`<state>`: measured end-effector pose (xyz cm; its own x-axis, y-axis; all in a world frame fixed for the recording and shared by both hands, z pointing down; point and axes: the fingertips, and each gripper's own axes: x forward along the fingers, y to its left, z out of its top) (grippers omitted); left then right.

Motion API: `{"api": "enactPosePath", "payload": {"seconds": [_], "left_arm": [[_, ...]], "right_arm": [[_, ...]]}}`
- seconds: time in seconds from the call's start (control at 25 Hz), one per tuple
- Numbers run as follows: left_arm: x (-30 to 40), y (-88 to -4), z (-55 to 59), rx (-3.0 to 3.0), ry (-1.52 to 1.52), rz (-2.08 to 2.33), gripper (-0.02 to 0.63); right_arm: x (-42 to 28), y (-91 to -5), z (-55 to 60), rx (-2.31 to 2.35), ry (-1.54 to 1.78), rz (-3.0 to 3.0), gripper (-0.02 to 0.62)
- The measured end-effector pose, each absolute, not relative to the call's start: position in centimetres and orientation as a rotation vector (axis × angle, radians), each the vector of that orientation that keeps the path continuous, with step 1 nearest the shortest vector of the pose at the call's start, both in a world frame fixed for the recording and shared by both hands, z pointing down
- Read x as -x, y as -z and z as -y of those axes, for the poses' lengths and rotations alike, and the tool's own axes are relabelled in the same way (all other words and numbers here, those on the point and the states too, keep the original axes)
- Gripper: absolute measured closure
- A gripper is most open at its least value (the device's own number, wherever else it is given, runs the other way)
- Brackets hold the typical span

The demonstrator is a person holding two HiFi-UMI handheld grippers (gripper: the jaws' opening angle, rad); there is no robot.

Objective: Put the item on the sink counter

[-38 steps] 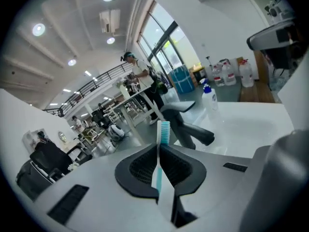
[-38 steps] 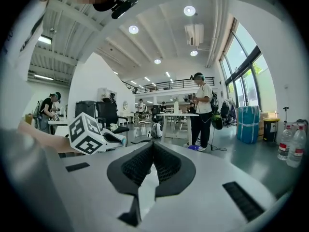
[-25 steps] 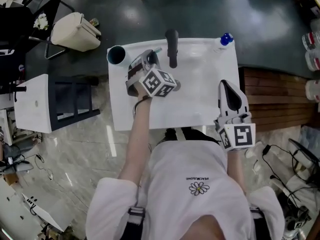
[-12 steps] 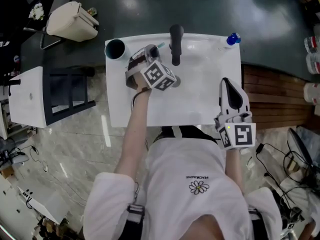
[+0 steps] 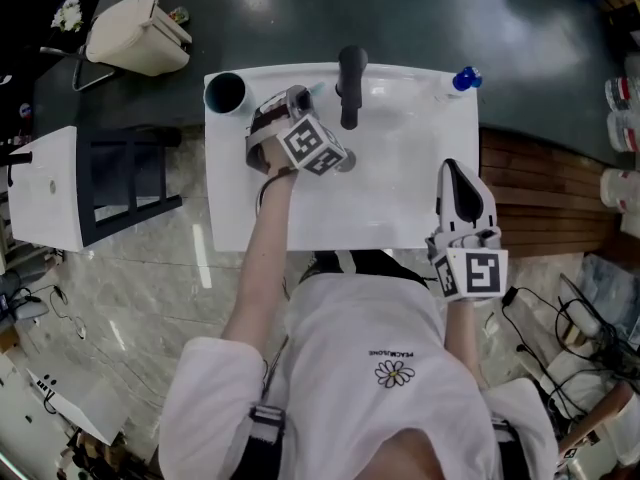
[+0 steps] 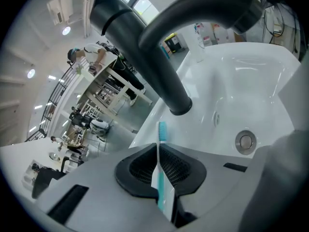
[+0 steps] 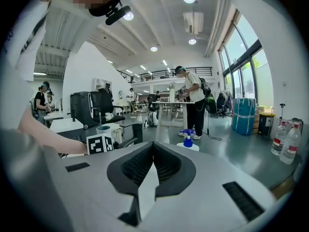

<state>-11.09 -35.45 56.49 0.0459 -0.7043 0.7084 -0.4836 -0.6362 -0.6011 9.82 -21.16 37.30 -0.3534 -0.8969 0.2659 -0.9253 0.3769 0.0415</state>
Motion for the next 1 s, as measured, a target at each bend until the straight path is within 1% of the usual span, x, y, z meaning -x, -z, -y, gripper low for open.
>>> {"api": "enactPosePath", "payload": {"seconds": [0.8, 1.0], "left_arm": [[11.32, -56.51, 36.09, 2.156, 1.563, -1.281, 0.574], [11.26, -56.16, 36.05, 2.153, 1.556, -1.273, 0.552]], "right_arm": [[-9.08, -38.02, 20.8, -1.595, -0.199, 2.388, 0.584], [-9.05, -37.94, 20.65, -1.602, -0.199, 2.386, 0.584]]}}
